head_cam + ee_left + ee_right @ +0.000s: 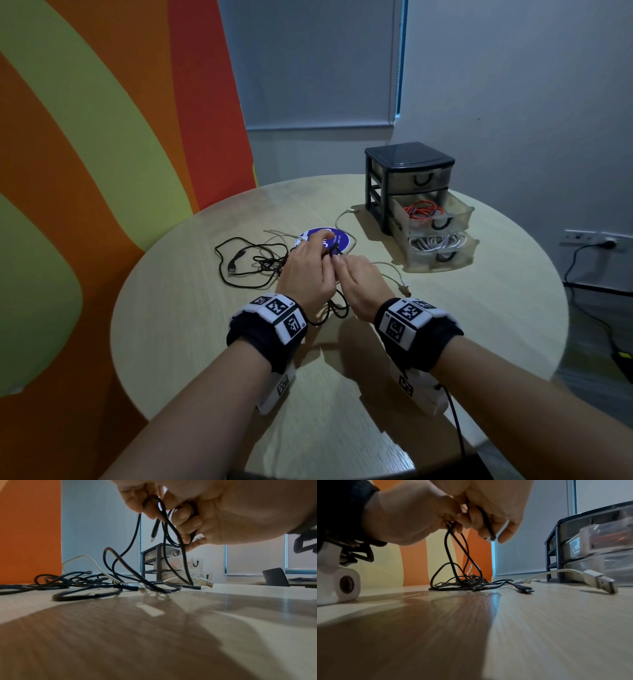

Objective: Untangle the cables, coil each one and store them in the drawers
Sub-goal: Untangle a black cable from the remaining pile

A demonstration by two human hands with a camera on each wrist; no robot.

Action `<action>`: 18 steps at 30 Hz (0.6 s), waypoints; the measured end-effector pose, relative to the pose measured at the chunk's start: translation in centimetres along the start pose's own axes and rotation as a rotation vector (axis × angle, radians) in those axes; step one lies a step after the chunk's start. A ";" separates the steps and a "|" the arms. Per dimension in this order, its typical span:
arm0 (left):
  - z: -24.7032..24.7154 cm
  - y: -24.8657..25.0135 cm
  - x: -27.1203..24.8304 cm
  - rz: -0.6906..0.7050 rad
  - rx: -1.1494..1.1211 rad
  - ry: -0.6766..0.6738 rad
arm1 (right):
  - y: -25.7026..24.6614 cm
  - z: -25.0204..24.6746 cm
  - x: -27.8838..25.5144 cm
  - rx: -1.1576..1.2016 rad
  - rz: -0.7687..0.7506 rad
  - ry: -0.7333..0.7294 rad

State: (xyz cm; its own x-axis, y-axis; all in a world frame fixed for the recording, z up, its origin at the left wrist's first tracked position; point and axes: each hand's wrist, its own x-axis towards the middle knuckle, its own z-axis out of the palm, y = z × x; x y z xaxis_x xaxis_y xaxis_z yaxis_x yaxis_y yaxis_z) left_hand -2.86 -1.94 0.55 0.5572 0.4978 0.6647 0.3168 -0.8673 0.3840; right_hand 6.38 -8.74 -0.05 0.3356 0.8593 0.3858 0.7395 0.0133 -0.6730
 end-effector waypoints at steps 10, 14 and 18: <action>-0.4 0.6 -0.4 0.175 -0.144 0.059 | 0.4 -1.0 0.2 0.096 0.029 0.201; -0.1 0.2 -0.4 0.173 -0.148 0.042 | 0.3 -1.4 0.2 0.074 0.024 0.244; 0.0 0.0 -0.5 0.200 -0.185 -0.018 | 0.2 -0.8 0.2 0.042 0.022 0.206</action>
State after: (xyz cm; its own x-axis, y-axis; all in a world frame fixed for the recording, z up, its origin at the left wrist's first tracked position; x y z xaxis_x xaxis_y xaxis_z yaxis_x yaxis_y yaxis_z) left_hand -3.08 -2.22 0.22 0.6085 0.3154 0.7282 0.0547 -0.9321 0.3580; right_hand 7.07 -8.94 0.39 0.4670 0.7371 0.4885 0.7073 0.0202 -0.7066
